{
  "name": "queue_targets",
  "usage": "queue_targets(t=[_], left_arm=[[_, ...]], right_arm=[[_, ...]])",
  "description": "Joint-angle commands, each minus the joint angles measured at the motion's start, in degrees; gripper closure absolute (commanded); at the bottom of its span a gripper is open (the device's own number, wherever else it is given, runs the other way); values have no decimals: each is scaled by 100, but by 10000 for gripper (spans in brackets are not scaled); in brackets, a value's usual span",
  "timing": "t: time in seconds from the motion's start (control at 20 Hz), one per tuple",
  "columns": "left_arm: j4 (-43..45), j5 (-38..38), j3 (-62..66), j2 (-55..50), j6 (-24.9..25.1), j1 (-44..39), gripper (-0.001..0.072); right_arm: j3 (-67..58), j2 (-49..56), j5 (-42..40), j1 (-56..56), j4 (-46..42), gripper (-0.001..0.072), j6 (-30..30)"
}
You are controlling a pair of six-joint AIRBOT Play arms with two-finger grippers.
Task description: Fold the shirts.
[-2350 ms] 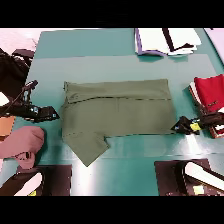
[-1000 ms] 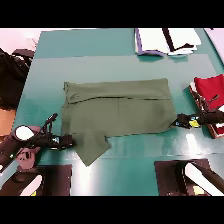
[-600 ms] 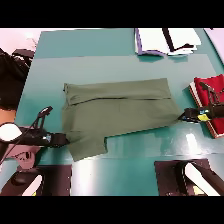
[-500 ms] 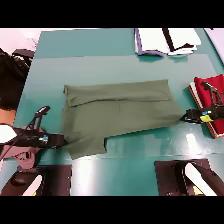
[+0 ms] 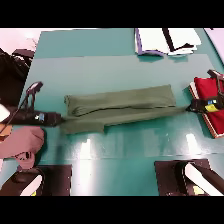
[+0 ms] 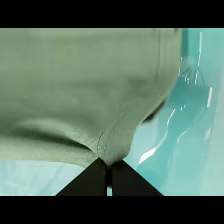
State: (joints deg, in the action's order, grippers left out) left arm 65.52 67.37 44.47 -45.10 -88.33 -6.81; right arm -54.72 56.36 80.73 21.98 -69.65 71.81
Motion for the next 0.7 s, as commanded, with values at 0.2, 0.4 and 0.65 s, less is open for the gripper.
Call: queue_targets(t=[0.2,0.4,0.65], left_arm=[[140,-1451,1930,-2896,557,9,679],[142,-1530,2450,-3606,616,9,678],[149,-1591,2555,-3637,608,9,333]], right_arm=[[-1864,2288,-304,-848,7,694,540],[-2761,3189,-243,-1088,20,694,662],[-3353,3748,-232,-938,461,677,612]])
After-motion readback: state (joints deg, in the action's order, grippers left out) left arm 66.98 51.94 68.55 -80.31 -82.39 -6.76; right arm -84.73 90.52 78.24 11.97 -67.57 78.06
